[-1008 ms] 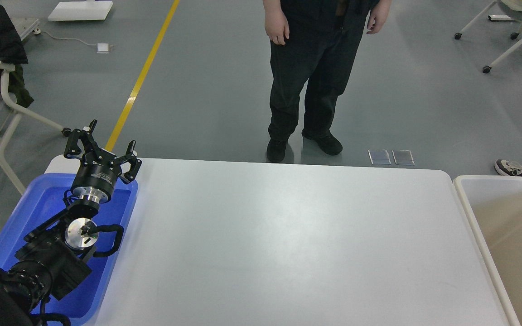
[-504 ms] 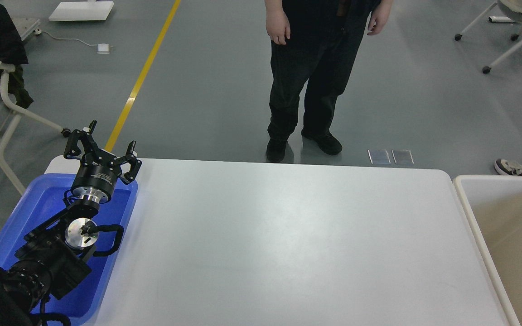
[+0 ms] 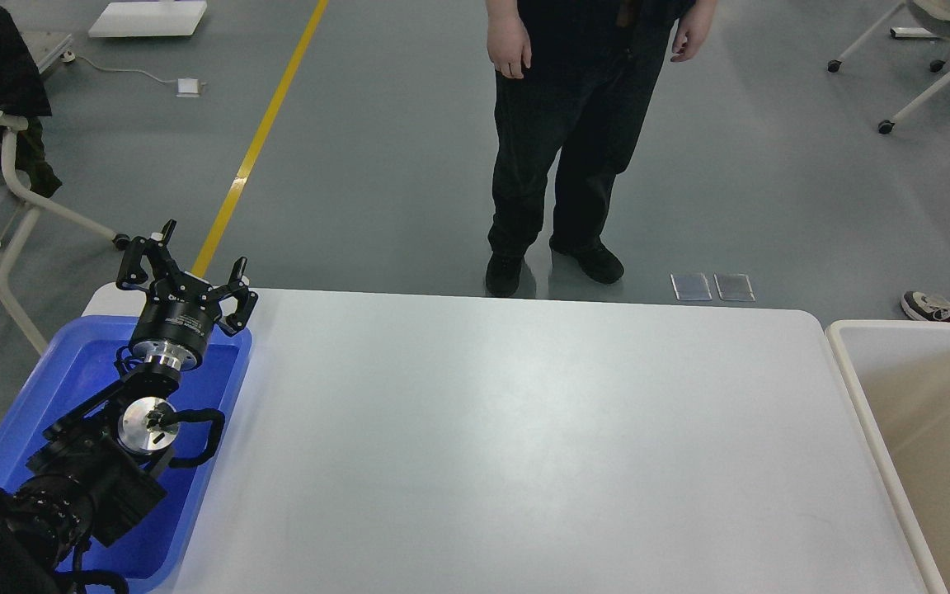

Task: Tidy desktop
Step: 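Release the paper ball into the beige bin with the right gripper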

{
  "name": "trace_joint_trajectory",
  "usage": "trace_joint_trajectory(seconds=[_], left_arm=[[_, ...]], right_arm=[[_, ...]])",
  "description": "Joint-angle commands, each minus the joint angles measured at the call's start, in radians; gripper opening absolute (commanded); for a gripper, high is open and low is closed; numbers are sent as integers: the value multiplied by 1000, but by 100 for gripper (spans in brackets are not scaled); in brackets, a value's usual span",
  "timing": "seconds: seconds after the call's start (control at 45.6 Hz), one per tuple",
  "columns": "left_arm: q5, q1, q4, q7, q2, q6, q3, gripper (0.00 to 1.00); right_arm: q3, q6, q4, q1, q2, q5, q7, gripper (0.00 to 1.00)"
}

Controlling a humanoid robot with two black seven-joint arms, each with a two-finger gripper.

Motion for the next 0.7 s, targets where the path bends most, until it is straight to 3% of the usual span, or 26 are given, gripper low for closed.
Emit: trace_joint_trajectory(seconds=[0.0,0.044,0.175,0.263,0.526,0.679], left_arm=[[0,0,0,0,0,0,0,100],[0,0,0,0,0,0,0,100],[0,0,0,0,0,0,0,100],[0,0,0,0,0,0,0,100],[0,-1,0,0,0,0,0,100],[0,0,0,0,0,0,0,100]], right_arm=[[27,-34,0,-21,55,5,-7,14],[33,-43,3,-19,55,5,-6,25],[36,-57,3,-13,55,5,-4,76],[36,-62,4,-11,55,5,-4,96],[51,-49,55,34,9,4,-4,99],[178,-42,87,122,-65,4,-1,99]])
